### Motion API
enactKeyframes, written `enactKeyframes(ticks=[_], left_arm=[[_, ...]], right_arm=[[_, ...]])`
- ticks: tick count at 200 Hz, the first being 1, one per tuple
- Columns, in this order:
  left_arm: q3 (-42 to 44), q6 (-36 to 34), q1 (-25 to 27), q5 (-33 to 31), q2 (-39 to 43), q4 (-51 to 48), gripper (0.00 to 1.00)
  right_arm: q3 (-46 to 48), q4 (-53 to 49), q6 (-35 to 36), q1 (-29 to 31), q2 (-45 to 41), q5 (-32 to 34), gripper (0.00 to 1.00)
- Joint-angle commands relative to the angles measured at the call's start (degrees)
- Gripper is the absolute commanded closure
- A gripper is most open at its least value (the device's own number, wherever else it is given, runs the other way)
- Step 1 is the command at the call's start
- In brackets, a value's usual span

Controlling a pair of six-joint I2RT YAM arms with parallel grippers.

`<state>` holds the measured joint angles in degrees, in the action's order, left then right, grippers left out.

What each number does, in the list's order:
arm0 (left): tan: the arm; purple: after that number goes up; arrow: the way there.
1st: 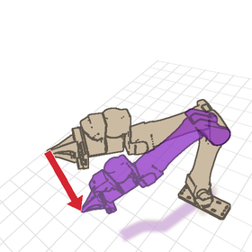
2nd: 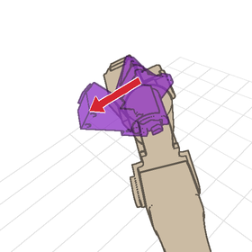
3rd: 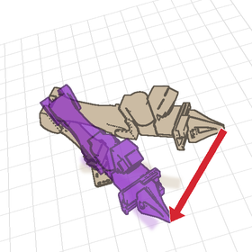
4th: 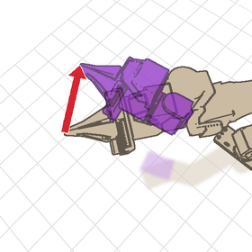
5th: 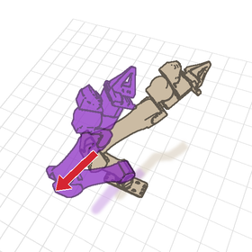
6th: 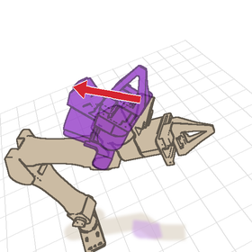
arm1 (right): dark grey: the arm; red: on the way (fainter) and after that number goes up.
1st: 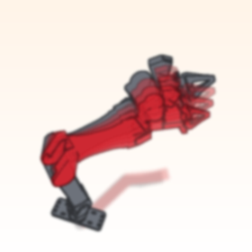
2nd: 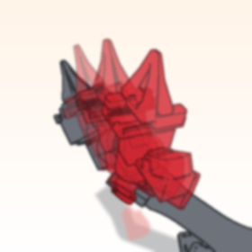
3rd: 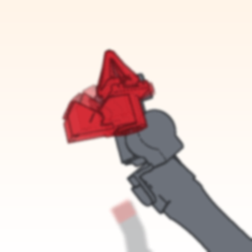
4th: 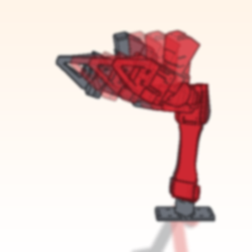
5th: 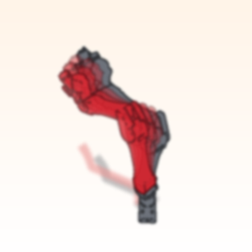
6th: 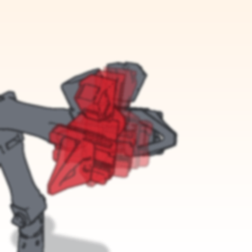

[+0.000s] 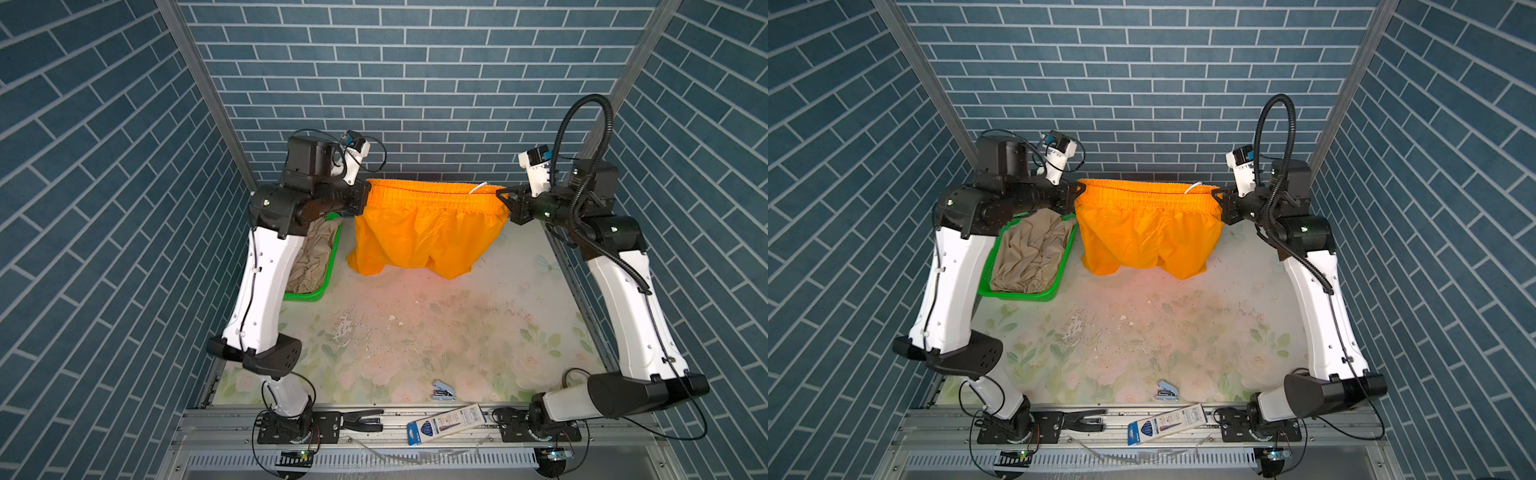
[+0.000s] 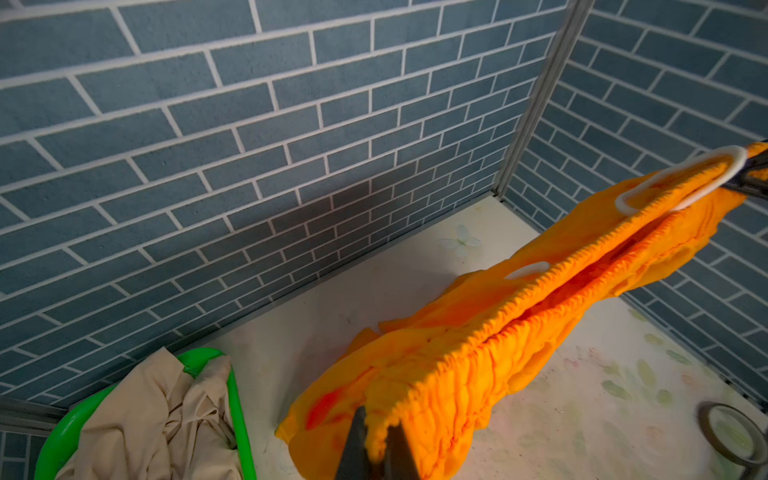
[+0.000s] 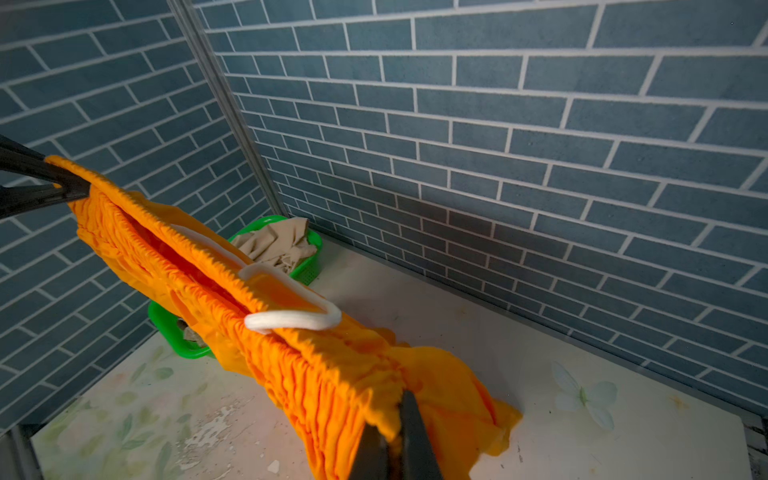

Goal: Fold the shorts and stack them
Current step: 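Hold the shorts up by the waistband with both grippers, letting them hang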

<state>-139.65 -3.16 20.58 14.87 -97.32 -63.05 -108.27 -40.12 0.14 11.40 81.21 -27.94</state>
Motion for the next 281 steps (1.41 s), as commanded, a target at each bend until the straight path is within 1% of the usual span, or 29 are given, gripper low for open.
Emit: enactKeyframes(ticks=[1,14,30,52,66,81,93,106,121,141,153,164,178,188,203,216,232,237,241,243,250,253,258,259,264,265,269,275,281], left_arm=[[3.5,2.2,-1.3,1.0,9.0,-3.5,0.97],[4.3,2.9,-1.3,0.4,12.0,-4.4,0.97],[1.9,3.3,-1.3,-0.3,13.1,-8.1,0.97],[-2.3,4.0,-1.5,-1.4,10.8,-13.2,0.97],[-4.7,4.0,-2.5,-0.1,7.2,-15.6,0.97],[-8.0,4.0,-3.9,0.8,1.4,-18.4,0.99],[-9.9,3.5,-5.5,3.9,-3.8,-19.0,1.00],[-11.4,2.8,-7.5,7.2,-9.4,-17.2,1.00],[-15.0,3.4,-9.6,9.3,-15.9,-14.1,1.00],[-20.1,5.5,-12.2,13.3,-23.5,-8.7,1.00],[-20.6,7.7,-13.6,14.5,-25.7,-4.6,1.00],[-20.2,9.1,-14.4,14.0,-26.2,-1.5,1.00],[-19.9,9.1,-15.0,13.6,-24.9,2.4,1.00],[-19.4,8.9,-15.0,12.1,-22.9,5.4,1.00],[-18.6,7.0,-15.0,12.4,-19.3,9.5,1.00],[-15.9,5.5,-15.0,12.1,-15.0,13.4,1.00],[-10.4,4.4,-15.0,13.3,-10.4,17.4,1.00],[-8.4,3.9,-15.0,14.2,-8.9,18.6,1.00],[-5.9,3.8,-15.0,14.6,-7.7,19.9,1.00],[-4.7,3.7,-14.9,14.7,-7.1,20.6,1.00],[0.2,3.4,-14.7,15.1,-5.1,22.8,1.00],[2.5,3.2,-14.6,15.4,-4.1,24.0,1.00],[6.7,2.9,-14.4,15.4,-2.5,26.0,1.00],[7.6,2.8,-14.4,15.4,-2.2,26.2,1.00],[12.2,2.4,-14.0,15.2,-0.4,28.6,1.00],[13.1,2.1,-13.9,15.2,-0.1,28.9,1.00],[16.7,0.9,-13.5,14.9,1.3,30.6,1.00],[21.9,-0.8,-12.2,12.3,3.2,33.0,1.00],[27.2,-2.0,-10.8,8.7,5.2,35.5,1.00]], right_arm=[[-2.9,-8.1,-3.2,-1.8,-7.1,-2.0,1.00],[-3.5,-8.6,-4.8,-1.8,-9.7,-2.9,1.00],[-5.6,-11.0,-6.5,-1.9,-11.4,-2.0,1.00],[-6.6,-11.8,-7.9,-1.9,-10.9,0.9,1.00],[-7.5,-12.3,-8.0,-1.9,-8.3,2.3,1.00],[-10.4,-13.6,-7.0,-1.9,-2.9,3.8,1.00],[-13.2,-14.1,-6.3,-2.0,2.2,5.5,1.00],[-17.3,-14.8,-5.2,-2.0,7.8,6.6,1.00],[-24.2,-15.6,-4.3,-2.3,15.6,7.9,1.00],[-37.4,-16.2,-3.5,-2.7,27.0,9.1,1.00],[-44.7,-16.0,-3.6,-3.0,32.6,8.9,1.00],[-51.1,-14.8,-4.1,-3.3,37.4,8.4,1.00],[-53.6,-11.7,-5.1,-3.5,39.4,7.0,1.00],[-52.0,-7.8,-6.0,-3.8,38.8,5.2,1.00],[-47.3,-2.7,-5.9,-4.1,35.6,0.4,1.00],[-44.0,-0.7,-5.2,-4.1,32.7,-0.1,1.00],[-36.2,3.4,-3.9,-4.1,26.7,-0.3,1.00],[-30.9,6.1,-3.6,-4.1,23.9,-0.4,1.00],[-28.6,7.7,-3.4,-4.1,22.4,-0.5,1.00],[-25.3,9.5,-3.1,-4.1,20.8,-0.6,1.00],[-19.0,13.4,-2.6,-4.1,17.5,-0.4,1.00],[-14.7,16.1,-2.3,-4.1,15.2,-0.2,1.00],[-10.2,18.9,-1.9,-4.1,13.0,-0.2,1.00],[-8.0,20.2,-1.6,-4.1,11.9,-0.2,1.00],[-3.6,22.9,-0.9,-4.1,9.8,-0.3,1.00],[-1.3,24.2,-0.4,-4.1,8.5,-0.1,1.00],[1.8,26.2,0.0,-4.1,6.9,0.0,1.00],[9.2,29.8,0.6,-4.1,3.4,0.8,1.00],[13.8,31.6,1.2,-4.3,1.1,1.3,1.00]])
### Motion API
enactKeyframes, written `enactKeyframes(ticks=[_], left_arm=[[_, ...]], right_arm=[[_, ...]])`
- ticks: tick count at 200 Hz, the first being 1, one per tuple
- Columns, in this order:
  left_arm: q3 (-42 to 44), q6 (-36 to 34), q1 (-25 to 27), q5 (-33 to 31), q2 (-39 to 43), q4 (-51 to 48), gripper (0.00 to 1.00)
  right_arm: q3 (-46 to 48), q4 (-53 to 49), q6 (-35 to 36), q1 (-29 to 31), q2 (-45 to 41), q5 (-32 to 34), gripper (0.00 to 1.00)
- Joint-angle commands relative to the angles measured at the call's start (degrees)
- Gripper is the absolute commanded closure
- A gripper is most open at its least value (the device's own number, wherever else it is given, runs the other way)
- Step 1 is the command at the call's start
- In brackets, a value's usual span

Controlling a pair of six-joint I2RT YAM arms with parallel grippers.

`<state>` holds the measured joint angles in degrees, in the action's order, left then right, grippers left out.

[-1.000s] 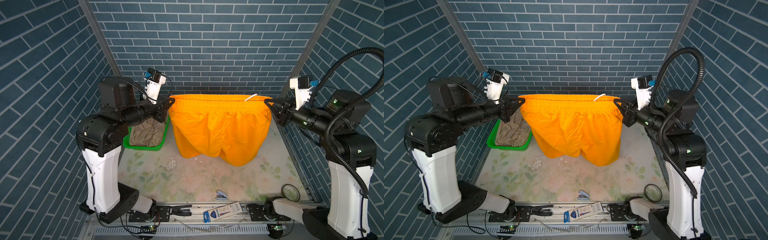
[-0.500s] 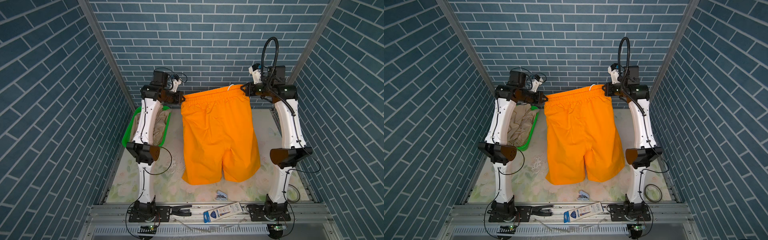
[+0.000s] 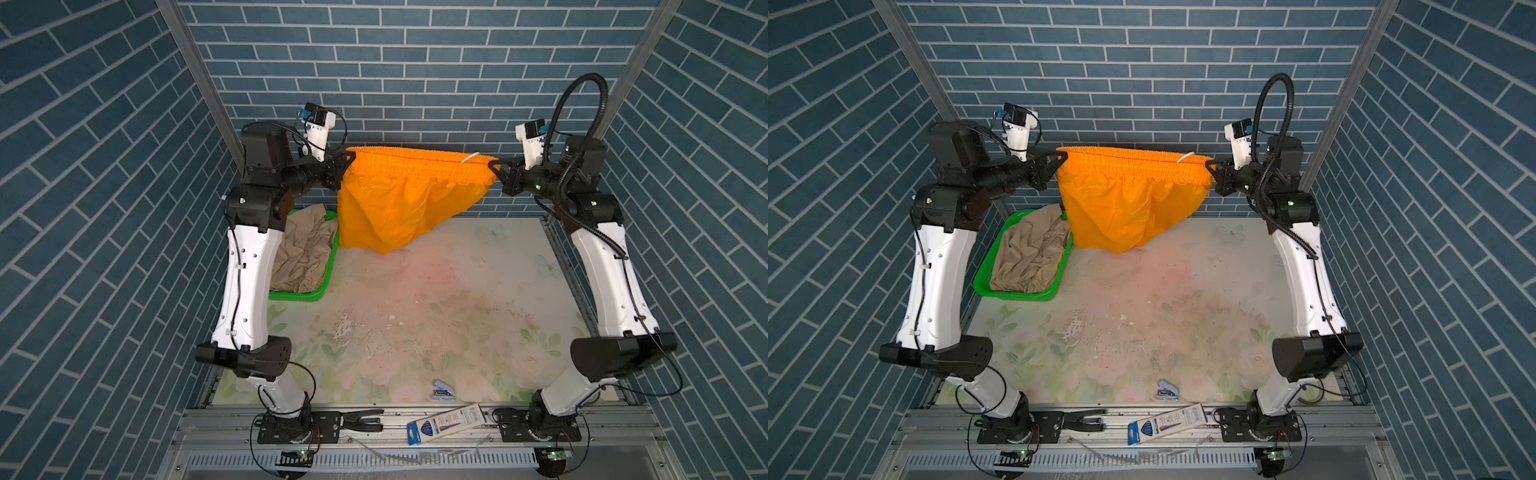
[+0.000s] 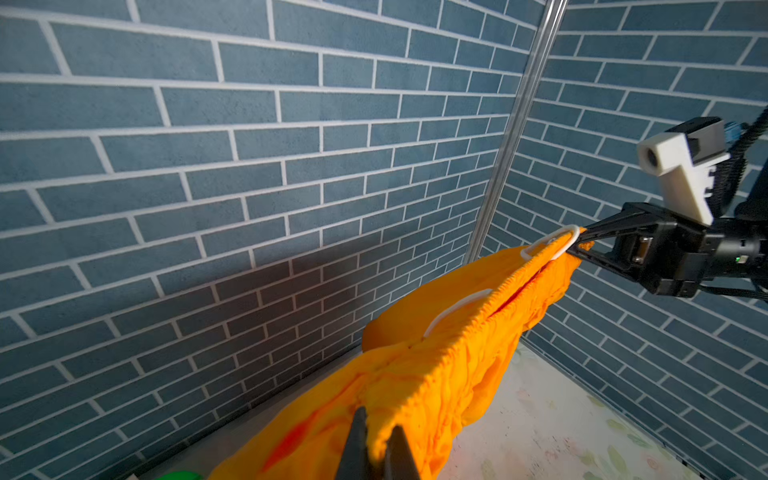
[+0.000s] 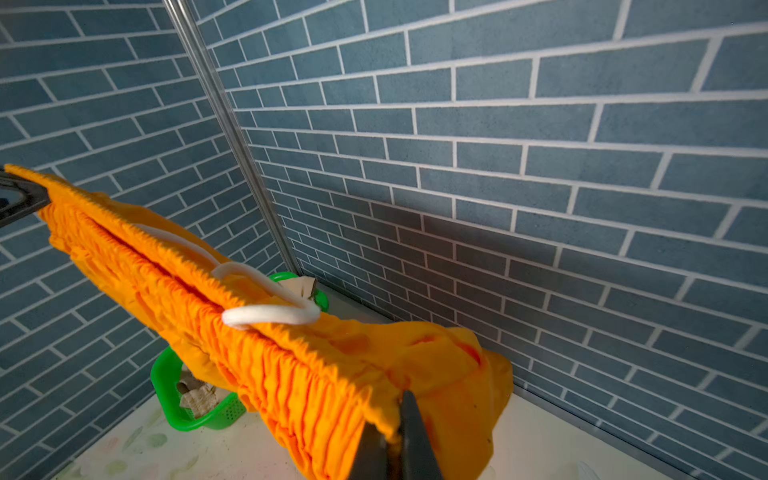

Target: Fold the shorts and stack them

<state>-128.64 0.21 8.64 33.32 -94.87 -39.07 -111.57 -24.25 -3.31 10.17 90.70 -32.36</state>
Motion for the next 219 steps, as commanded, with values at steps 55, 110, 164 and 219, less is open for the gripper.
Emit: enactKeyframes(ticks=[55,110,164,219], left_arm=[[63.1,2.1,5.4,-16.4,20.9,32.1,1.00],[80.4,11.2,19.7,-26.3,36.6,18.6,0.87],[89.1,24.3,28.5,-34.3,52.6,4.2,0.19],[92.8,31.0,28.4,-44.3,61.6,-3.3,0.00]], right_arm=[[61.3,27.1,-0.5,-3.0,-29.4,8.5,1.00],[82.1,20.3,-14.0,-2.6,-52.5,11.8,0.75],[76.5,6.4,-16.6,-2.5,-60.1,13.8,0.59],[62.0,9.6,-12.2,4.6,-28.2,15.3,0.47]])
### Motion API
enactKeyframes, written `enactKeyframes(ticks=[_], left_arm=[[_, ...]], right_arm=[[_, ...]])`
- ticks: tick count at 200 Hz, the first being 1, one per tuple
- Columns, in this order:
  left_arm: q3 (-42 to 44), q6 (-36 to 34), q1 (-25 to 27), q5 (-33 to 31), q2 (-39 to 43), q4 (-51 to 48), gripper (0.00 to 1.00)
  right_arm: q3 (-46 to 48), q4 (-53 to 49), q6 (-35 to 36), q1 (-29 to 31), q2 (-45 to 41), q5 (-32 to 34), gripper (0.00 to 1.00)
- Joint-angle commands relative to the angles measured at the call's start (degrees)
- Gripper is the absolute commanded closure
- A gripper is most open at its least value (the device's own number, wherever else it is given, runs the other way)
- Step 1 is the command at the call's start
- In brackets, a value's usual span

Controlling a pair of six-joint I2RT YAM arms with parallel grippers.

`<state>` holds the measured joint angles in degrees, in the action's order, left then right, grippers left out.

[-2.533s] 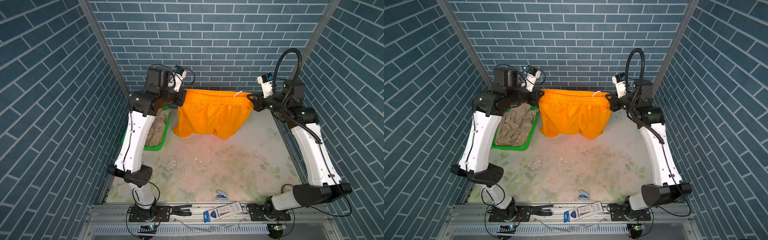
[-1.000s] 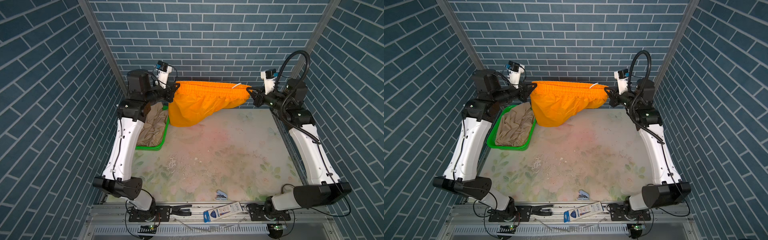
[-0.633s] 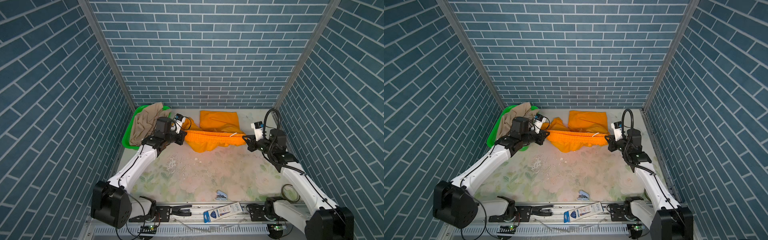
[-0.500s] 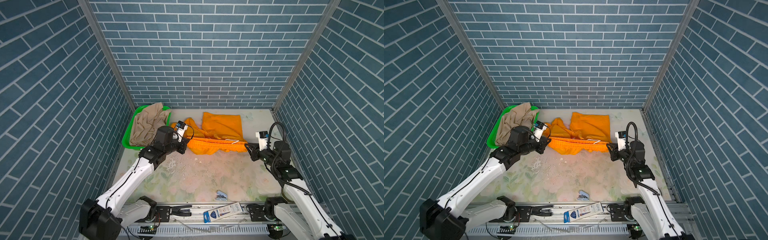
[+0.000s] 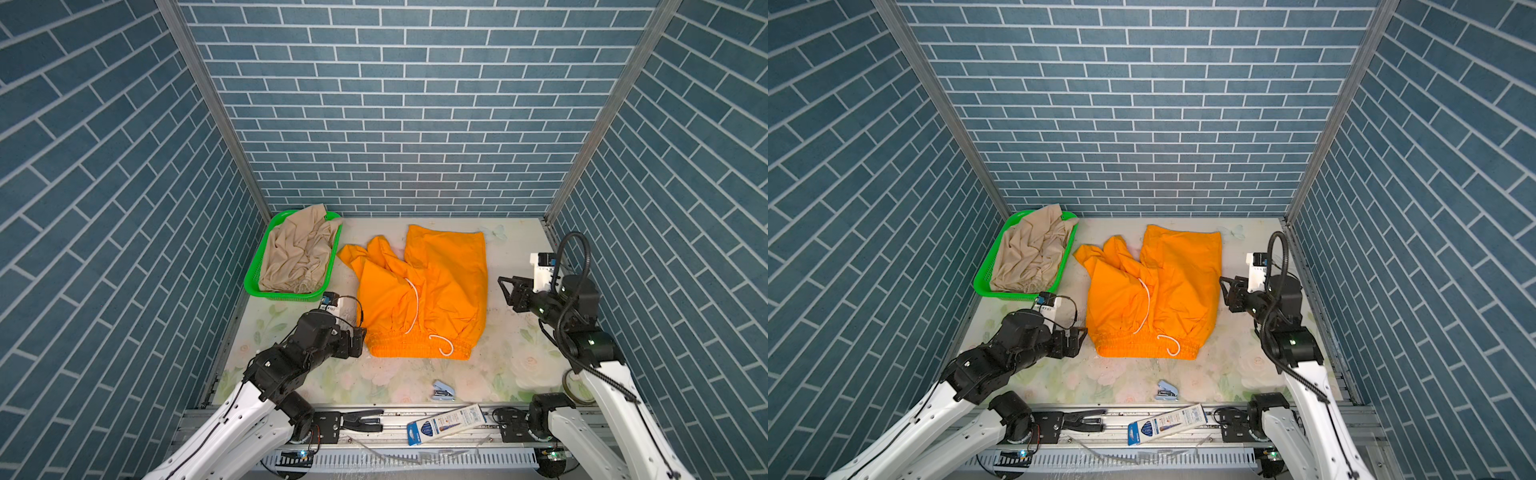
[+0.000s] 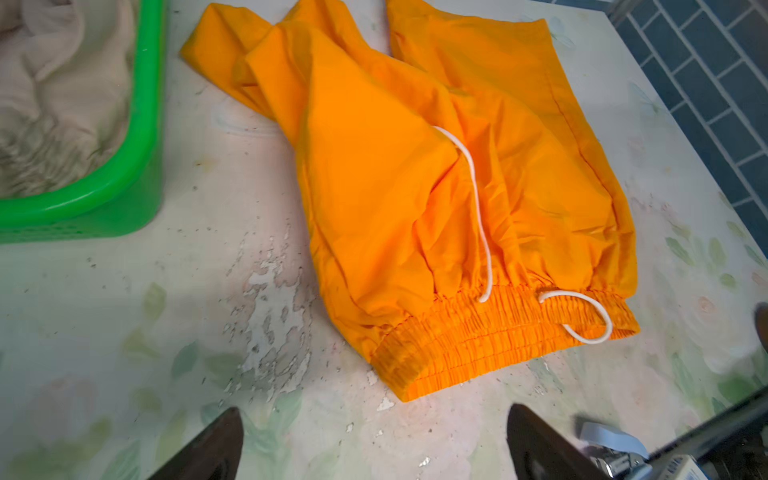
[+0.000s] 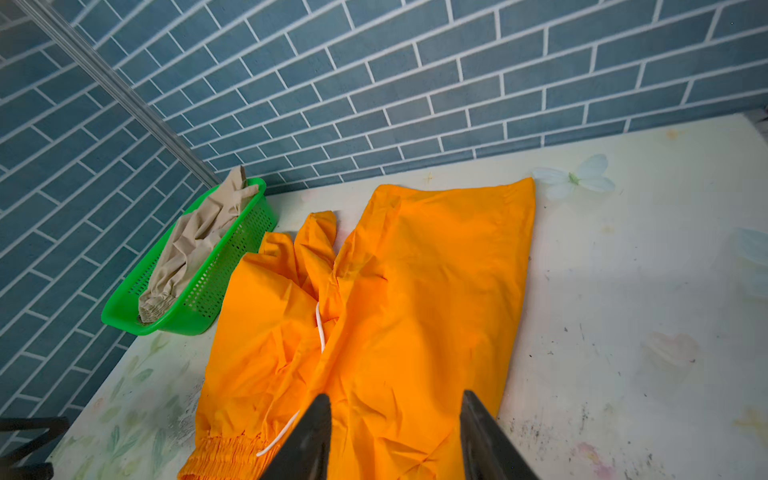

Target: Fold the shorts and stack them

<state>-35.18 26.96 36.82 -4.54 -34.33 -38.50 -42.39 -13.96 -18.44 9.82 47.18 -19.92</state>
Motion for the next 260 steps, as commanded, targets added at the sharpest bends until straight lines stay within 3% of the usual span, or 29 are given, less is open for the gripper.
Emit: enactKeyframes(ticks=[1,22,54,83,115,144,214,246,260], left_arm=[[-0.8,4.2,0.2,-6.4,1.0,-3.8,0.00],[-0.9,4.6,0.1,-6.0,-1.5,-2.1,0.00],[1.7,6.7,0.1,-0.7,-6.6,3.1,0.00],[6.6,9.2,0.2,3.7,-7.6,8.5,0.03],[11.4,11.8,0.2,4.6,-6.0,11.8,0.07],[14.0,12.3,0.2,5.3,-4.6,14.6,0.07],[16.0,12.3,0.2,6.7,-6.0,17.7,0.13],[17.4,11.7,0.2,8.3,-10.2,22.8,0.12],[17.3,10.9,0.2,8.7,-12.9,24.9,0.12]], right_arm=[[-7.7,-0.9,3.2,5.3,16.1,3.2,0.46],[-19.7,-4.0,9.5,10.7,34.3,7.0,0.44],[-35.7,-5.0,13.3,10.8,55.5,9.9,0.42],[-50.2,-4.6,16.0,12.1,69.9,-1.8,0.41],[-58.6,-2.4,18.3,16.8,77.2,-4.4,0.40],[-68.0,-3.3,16.1,19.6,85.8,-7.4,0.40],[-91.9,-14.1,16.1,24.3,103.0,0.5,0.40],[-97.0,-16.8,15.9,24.2,105.9,5.9,0.55],[-97.7,-17.4,15.8,24.0,106.3,7.4,0.72]])
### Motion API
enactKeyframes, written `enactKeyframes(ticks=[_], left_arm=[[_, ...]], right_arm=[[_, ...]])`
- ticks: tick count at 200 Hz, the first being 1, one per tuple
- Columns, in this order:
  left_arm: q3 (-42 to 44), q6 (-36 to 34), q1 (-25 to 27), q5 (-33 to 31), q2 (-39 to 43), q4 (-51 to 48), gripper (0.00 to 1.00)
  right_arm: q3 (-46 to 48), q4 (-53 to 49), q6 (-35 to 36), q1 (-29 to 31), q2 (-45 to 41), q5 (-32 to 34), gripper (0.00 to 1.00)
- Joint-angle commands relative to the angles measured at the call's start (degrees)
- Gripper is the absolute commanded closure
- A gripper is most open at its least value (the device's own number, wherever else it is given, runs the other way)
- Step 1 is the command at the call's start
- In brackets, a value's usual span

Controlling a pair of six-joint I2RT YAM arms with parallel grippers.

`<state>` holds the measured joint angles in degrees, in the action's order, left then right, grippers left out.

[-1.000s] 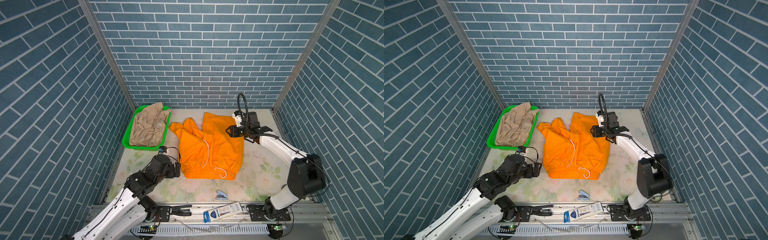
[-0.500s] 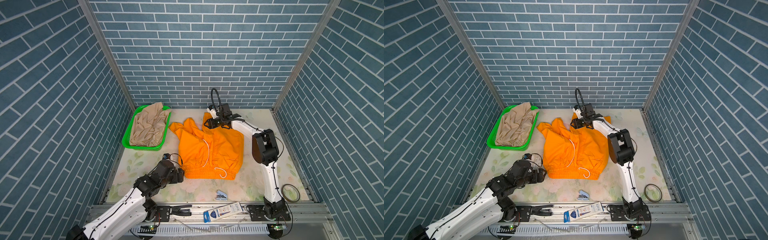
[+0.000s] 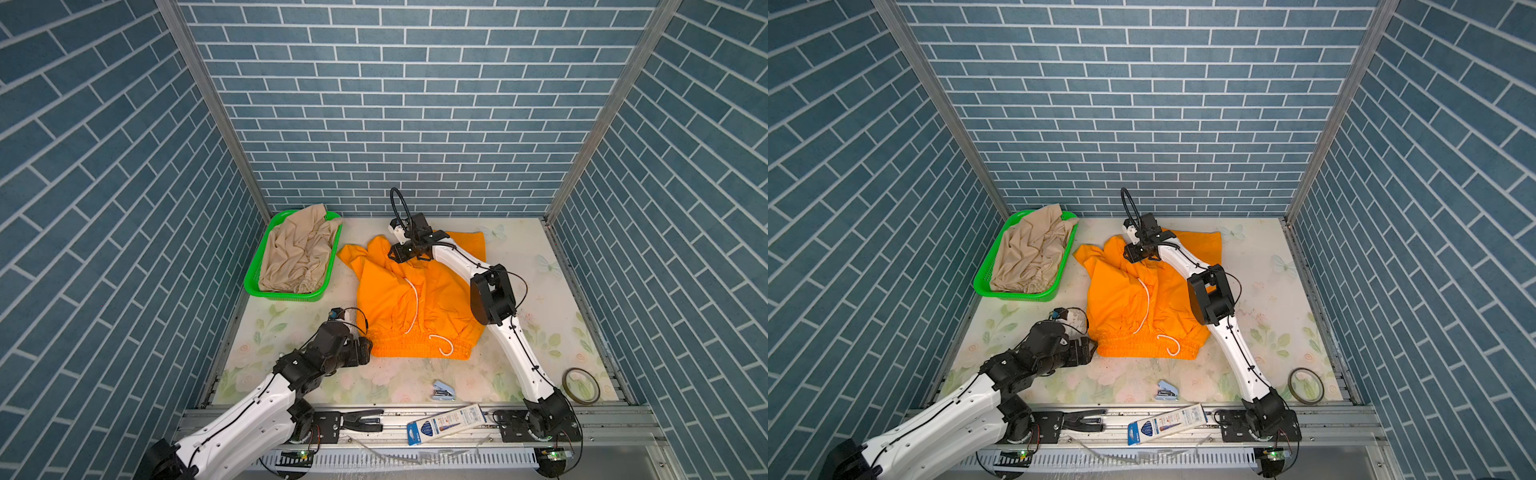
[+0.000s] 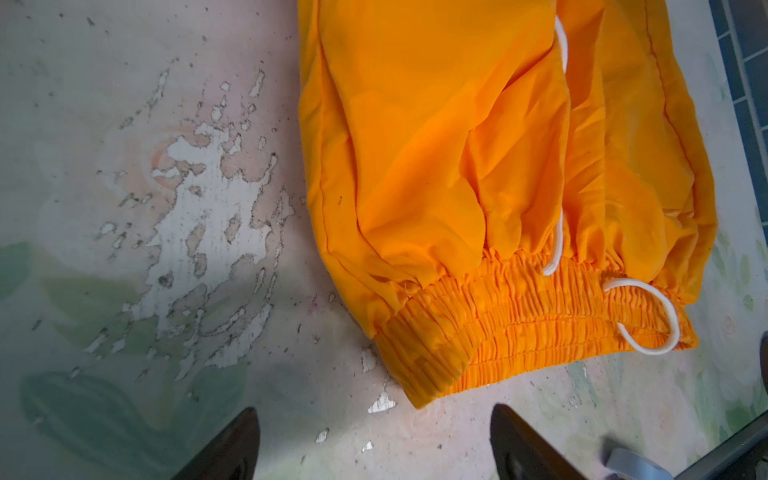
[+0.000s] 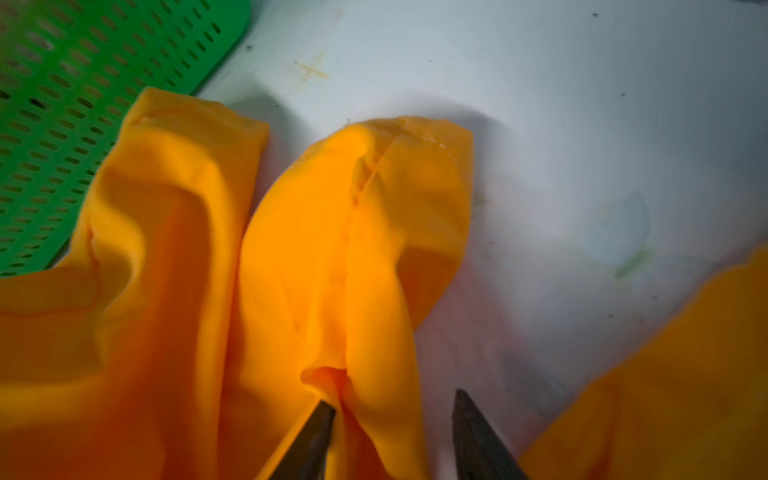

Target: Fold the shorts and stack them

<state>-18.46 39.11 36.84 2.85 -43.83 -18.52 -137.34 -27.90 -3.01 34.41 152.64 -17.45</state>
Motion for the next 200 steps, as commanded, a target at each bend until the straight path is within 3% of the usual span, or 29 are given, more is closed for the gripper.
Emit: enactKeyframes(ticks=[1,21,43,89,113,141,156,181,200], left_arm=[[0.5,-1.3,0.2,1.3,-3.7,5.1,0.11],[0.0,-2.3,0.2,2.3,-7.1,8.8,0.11],[-0.9,-3.2,0.2,2.9,-11.1,11.2,0.17],[-6.6,-8.7,0.2,2.7,-22.3,14.0,0.39],[-12.0,-12.9,0.0,3.1,-30.7,14.4,0.67],[-20.9,-18.2,-1.2,5.0,-39.7,14.2,0.89],[-27.0,-21.3,-3.1,5.7,-45.3,12.4,1.00],[-36.2,-26.1,-7.7,8.7,-52.7,9.8,1.00],[-42.1,-28.8,-10.6,11.8,-57.4,8.9,1.00]], right_arm=[[-2.7,-3.5,0.4,-0.7,0.9,5.0,0.75],[-1.6,-3.2,-0.3,-1.4,0.0,6.3,1.00],[4.6,1.1,-4.1,-3.8,-3.6,6.5,1.00],[22.7,12.0,-10.4,-11.2,-14.8,8.1,1.00],[34.2,18.0,-12.7,-15.2,-21.8,9.9,1.00],[47.4,24.0,-14.4,-20.0,-30.5,10.8,1.00],[53.1,25.4,-13.9,-22.4,-35.0,9.1,0.80],[62.9,23.5,-9.2,-23.0,-45.7,11.0,0.52],[70.9,19.5,-8.2,-22.2,-55.4,15.4,0.48]])
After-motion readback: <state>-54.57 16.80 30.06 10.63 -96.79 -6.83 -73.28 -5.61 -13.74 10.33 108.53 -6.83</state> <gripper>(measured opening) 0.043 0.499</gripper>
